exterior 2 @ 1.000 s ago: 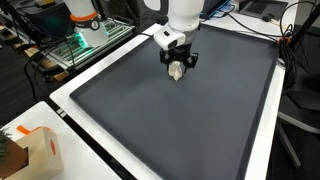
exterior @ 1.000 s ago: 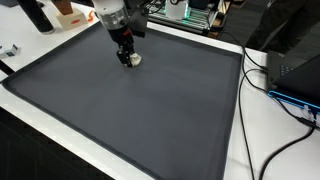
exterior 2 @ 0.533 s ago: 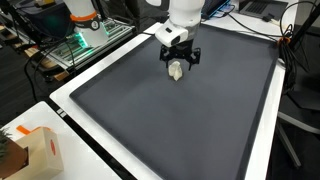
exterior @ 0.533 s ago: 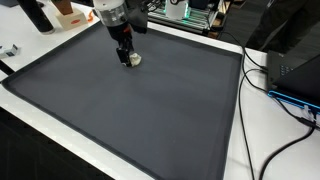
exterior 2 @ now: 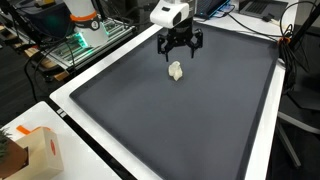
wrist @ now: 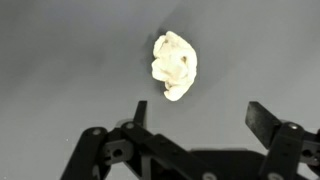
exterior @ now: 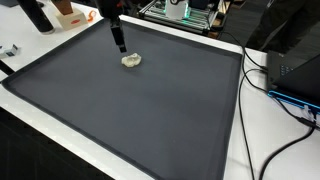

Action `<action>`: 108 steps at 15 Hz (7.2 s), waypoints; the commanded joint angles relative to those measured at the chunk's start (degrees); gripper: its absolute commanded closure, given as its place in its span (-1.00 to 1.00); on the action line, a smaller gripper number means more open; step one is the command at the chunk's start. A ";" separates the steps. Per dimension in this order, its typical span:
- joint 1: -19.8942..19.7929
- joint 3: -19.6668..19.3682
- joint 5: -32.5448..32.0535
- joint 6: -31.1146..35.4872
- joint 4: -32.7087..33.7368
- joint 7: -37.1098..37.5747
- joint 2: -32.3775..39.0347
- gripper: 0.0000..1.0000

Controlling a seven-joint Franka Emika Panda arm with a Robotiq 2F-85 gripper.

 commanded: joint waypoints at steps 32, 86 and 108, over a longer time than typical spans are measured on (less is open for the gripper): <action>-17.10 -5.52 46.36 -30.75 2.29 -52.43 11.56 -1.00; 10.26 -4.44 -17.94 -36.27 34.20 26.83 25.75 -1.00; 16.32 0.86 -51.26 -15.56 9.15 19.17 11.18 -1.00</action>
